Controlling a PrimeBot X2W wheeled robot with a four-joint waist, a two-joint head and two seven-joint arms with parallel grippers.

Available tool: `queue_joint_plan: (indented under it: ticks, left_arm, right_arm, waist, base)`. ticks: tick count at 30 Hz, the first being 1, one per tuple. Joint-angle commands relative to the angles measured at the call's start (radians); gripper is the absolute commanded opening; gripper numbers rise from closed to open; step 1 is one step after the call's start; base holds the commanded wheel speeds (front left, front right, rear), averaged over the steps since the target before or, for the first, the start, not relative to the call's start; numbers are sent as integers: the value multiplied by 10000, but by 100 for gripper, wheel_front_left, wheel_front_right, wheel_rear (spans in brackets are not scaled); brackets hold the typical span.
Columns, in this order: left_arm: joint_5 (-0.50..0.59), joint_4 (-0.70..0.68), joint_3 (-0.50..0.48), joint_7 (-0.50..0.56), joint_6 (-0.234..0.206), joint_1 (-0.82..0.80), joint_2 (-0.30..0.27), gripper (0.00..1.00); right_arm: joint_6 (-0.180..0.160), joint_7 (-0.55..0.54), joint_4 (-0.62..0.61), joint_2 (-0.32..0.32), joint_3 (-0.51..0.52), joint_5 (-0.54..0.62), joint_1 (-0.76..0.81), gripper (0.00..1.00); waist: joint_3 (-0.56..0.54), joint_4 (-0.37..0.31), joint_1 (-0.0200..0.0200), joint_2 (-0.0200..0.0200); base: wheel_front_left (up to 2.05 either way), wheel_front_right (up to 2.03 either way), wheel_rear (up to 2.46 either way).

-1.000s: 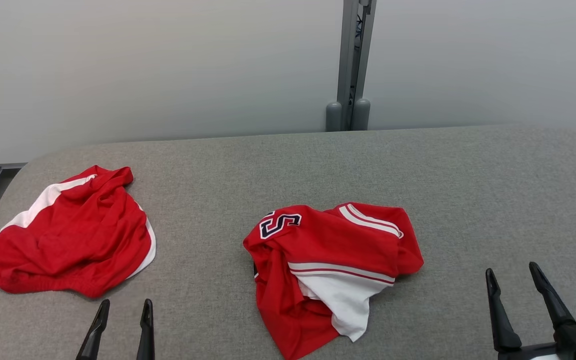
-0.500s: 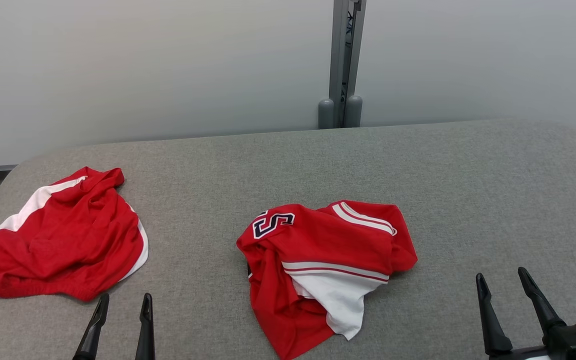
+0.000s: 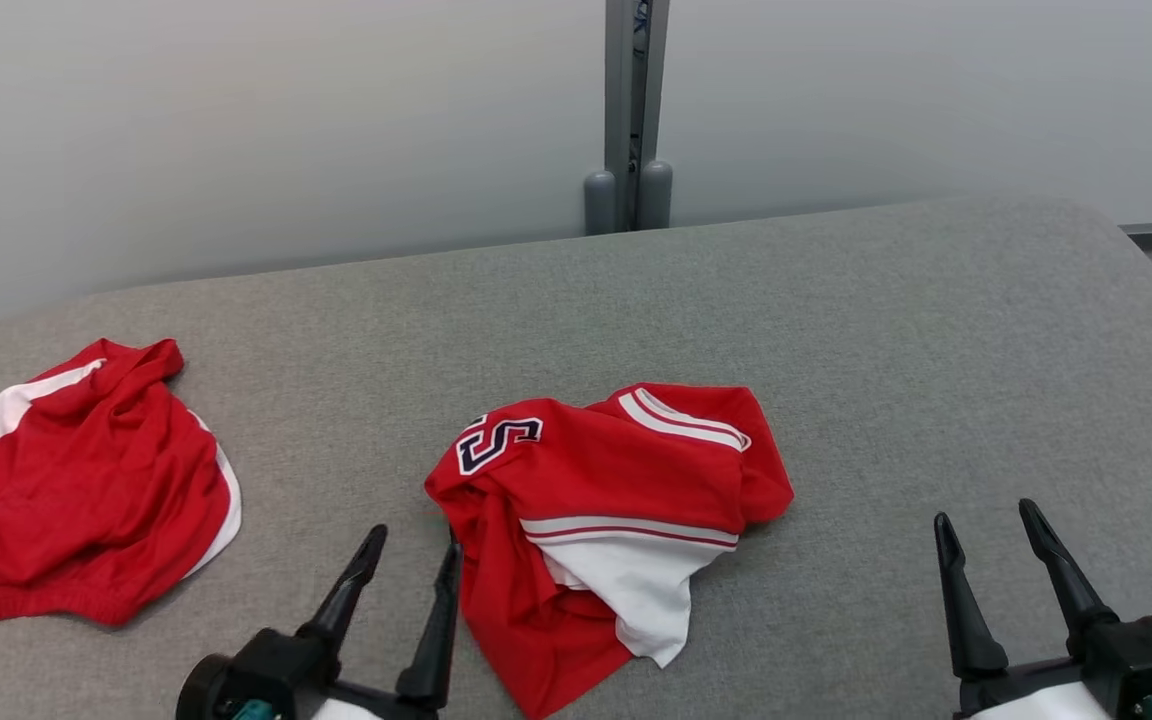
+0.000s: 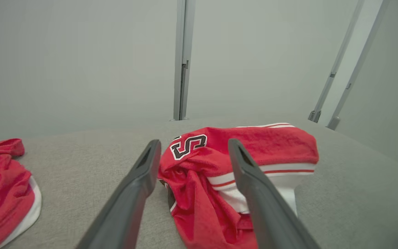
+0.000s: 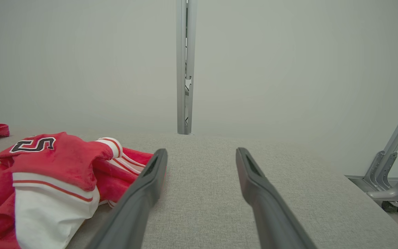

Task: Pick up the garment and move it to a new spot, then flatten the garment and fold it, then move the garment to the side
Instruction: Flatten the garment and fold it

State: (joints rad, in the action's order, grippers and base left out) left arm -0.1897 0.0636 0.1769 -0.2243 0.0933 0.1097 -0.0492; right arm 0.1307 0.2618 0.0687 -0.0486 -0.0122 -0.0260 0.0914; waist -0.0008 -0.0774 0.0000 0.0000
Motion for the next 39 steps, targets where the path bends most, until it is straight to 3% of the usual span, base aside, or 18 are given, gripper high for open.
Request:
queue_joint_plan:
  ticks: [1, 10, 16, 21, 22, 23, 30, 39]
  left_arm:
    - [-261, 372, 412, 330, 133, -426, -38, 100]
    - [-1772, 2596, 2042, 1483, 304, -2388, -40, 100]
    - [-2486, 4156, 2350, 2100, 78, -3235, -38, 100]
    - [-2683, 4575, 2496, 1902, 139, -3534, -33, 100]
    - [-2766, 4568, 2570, 1832, 192, -3574, -29, 46]
    - [-2895, 4498, 2633, 1739, 219, -3637, -30, 0]
    - [-4049, 3240, 2216, 1191, 267, -3771, -128, 0]
    - [-4849, 1579, 188, 2083, -331, -5246, -1873, 0]
  right_arm:
    - [1, 49, -76, -36, -53, -79, -141, 100]
    - [1, 49, -266, -37, -181, -296, -666, 100]
    - [1, 49, -291, -37, -78, -376, -857, 100]
    - [1, 49, -313, -37, -7, -378, -855, 100]
    - [1, 49, -299, -37, -3, -364, -856, 100]
    - [1, 49, -280, -37, -2, -356, -862, 100]
    - [1, 49, -200, -37, -67, -360, -842, 100]
    - [1, 49, -152, -39, -204, -315, -881, 100]
  waist:
    - [259, -329, 0, 0]
    - [1347, -1136, 0, 0]
    - [1697, -1471, 0, 0]
    - [1759, -1506, 0, 0]
    - [1748, -1499, 0, 0]
    - [1732, -1492, 0, 0]
    - [1529, -1450, 0, 0]
    - [1439, -1226, 0, 0]
  base:
    - [0, 0, 0]
    - [0, 0, 0]
    - [0, 0, 0]
    - [0, 0, 0]
    - [0, 0, 0]
    - [0, 0, 0]
    - [0, 0, 0]
    - [0, 0, 0]
